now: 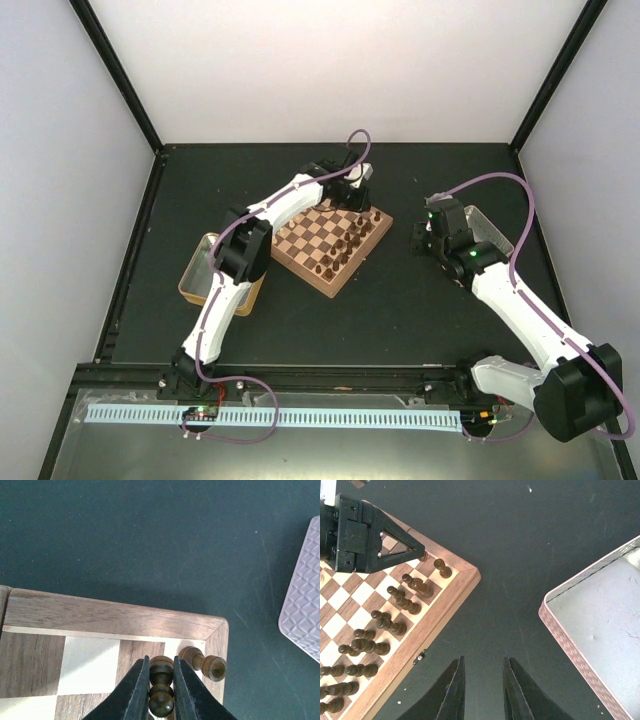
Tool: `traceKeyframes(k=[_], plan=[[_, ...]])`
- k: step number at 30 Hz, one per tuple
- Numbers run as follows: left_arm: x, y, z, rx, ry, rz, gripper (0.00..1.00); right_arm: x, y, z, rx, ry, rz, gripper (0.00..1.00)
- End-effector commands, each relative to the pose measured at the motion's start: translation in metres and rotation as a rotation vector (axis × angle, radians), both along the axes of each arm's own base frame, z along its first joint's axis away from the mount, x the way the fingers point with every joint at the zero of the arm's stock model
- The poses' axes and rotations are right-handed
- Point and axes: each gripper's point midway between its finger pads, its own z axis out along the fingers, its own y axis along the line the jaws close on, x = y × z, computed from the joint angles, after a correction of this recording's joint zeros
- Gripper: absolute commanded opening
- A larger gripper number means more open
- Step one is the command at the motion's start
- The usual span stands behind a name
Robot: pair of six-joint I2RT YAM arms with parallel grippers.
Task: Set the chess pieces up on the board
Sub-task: Place the chess piece on the chessboard.
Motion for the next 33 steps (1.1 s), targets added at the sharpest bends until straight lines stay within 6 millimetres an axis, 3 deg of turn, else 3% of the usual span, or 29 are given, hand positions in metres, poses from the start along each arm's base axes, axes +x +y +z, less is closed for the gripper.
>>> traceKeyframes(k=[1,17,24,28,33], plan=[[0.006,-0.011,0.0,-0.02,-0.027,-0.01,0.16,0.001,-0.001,0.001,-0.005,-0.008,0.004,0.22],[0.007,-0.006,-0.01,0.013,-0.026,-0.005,0.16,0.003,0.0,-0.003,-0.019,0.004,0.013,0.22],[0.006,-0.01,-0.006,-0.007,-0.023,-0.015,0.27,0.004,-0.001,-0.002,-0.02,0.001,0.013,0.22],[0.007,-0.011,0.003,-0.029,-0.03,-0.011,0.29,0.003,-0.001,-0.001,-0.019,-0.003,0.013,0.22],[0.014,-0.011,0.036,-0.084,-0.066,0.011,0.38,0.004,-0.001,0.002,-0.018,-0.01,0.011,0.22]])
